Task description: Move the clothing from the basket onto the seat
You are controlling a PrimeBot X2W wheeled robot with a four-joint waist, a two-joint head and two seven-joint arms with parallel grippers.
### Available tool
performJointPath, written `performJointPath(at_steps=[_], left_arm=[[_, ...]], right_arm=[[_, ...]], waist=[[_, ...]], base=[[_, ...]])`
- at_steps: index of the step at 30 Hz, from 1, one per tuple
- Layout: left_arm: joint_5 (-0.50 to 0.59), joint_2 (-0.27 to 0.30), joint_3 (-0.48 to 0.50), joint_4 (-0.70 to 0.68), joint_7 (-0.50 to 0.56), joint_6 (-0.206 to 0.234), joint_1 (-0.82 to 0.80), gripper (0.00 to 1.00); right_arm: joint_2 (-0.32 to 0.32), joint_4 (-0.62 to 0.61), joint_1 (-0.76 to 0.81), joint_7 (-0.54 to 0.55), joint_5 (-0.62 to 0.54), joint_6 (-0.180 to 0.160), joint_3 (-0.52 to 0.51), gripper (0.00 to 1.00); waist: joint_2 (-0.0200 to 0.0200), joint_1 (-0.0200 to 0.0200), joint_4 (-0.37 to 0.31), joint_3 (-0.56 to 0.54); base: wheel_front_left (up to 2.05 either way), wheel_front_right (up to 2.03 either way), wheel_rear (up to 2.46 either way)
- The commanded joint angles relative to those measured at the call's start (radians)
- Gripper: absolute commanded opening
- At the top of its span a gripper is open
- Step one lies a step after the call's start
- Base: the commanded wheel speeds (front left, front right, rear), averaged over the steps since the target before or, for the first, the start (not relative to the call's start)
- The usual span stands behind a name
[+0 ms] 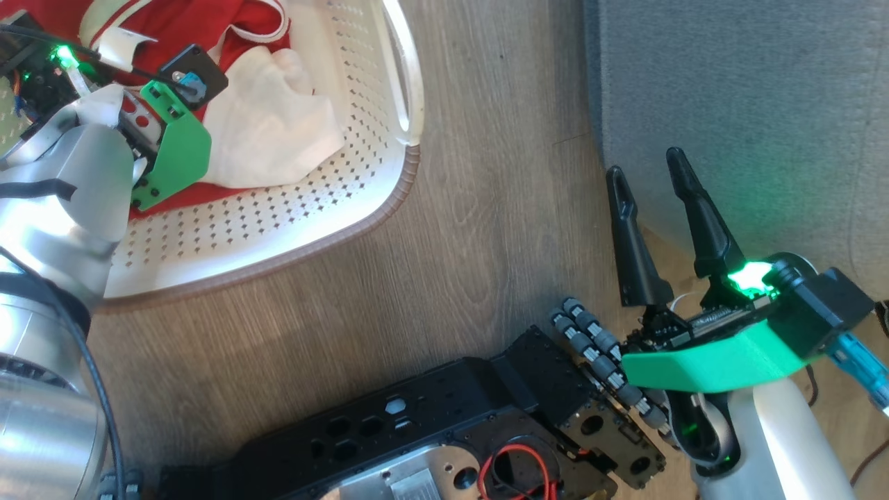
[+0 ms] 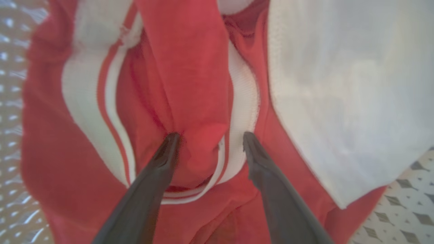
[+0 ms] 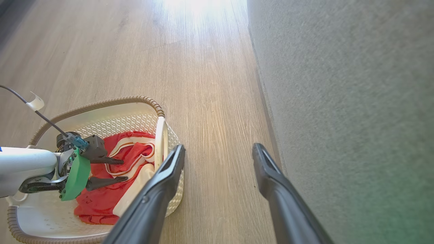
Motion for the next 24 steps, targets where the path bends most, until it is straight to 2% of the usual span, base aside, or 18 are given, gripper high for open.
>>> performJointPath(at_steps=[1, 2, 3, 4, 5, 6, 24], left_arm=[[-0.017, 0.025, 0.010, -0.005, 0.013, -0.006, 0.022, 1.00], [-0.025, 0.025, 0.009, -0.005, 0.022, -0.008, 0.027, 1.00], [-0.032, 0.026, 0.009, -0.004, 0.028, -0.010, 0.030, 0.94], [-0.040, 0.027, 0.009, -0.004, 0.031, -0.011, 0.031, 0.60], [-0.046, 0.028, 0.007, -0.004, 0.032, -0.012, 0.031, 0.12], [-0.050, 0.029, 0.004, -0.004, 0.031, -0.013, 0.031, 0.00], [-0.130, 0.050, -0.025, -0.004, -0.015, -0.014, 0.036, 0.00]], right_arm=[[-0.010, -0.032, 0.072, -0.006, -0.009, 0.000, 0.024, 1.00], [-0.010, -0.036, 0.074, -0.006, -0.012, 0.000, 0.025, 1.00], [-0.010, -0.039, 0.076, -0.006, -0.014, 0.000, 0.025, 1.00], [-0.010, -0.041, 0.077, -0.006, -0.016, 0.000, 0.025, 1.00], [-0.010, -0.042, 0.078, -0.006, -0.016, 0.000, 0.025, 1.00], [-0.010, -0.043, 0.078, -0.006, -0.017, 0.000, 0.024, 1.00], [-0.010, -0.025, -0.010, -0.006, -0.013, 0.000, 0.033, 1.00]], waist=[[-0.0001, 0.0000, 0.008, 0.004], [-0.0001, 0.0000, 0.011, 0.004], [-0.0001, 0.0000, 0.013, 0.005], [-0.0001, 0.0000, 0.015, 0.006], [-0.0001, 0.0000, 0.016, 0.007], [-0.0001, 0.0000, 0.018, 0.008], [-0.0001, 0.0000, 0.020, -0.015]], base=[[0.00, 0.00, 0.00], [0.00, 0.00, 0.00], [0.00, 0.00, 0.00], [0.00, 0.00, 0.00], [0.00, 0.00, 0.00], [0.00, 0.00, 0.00], [0.00, 0.00, 0.00]])
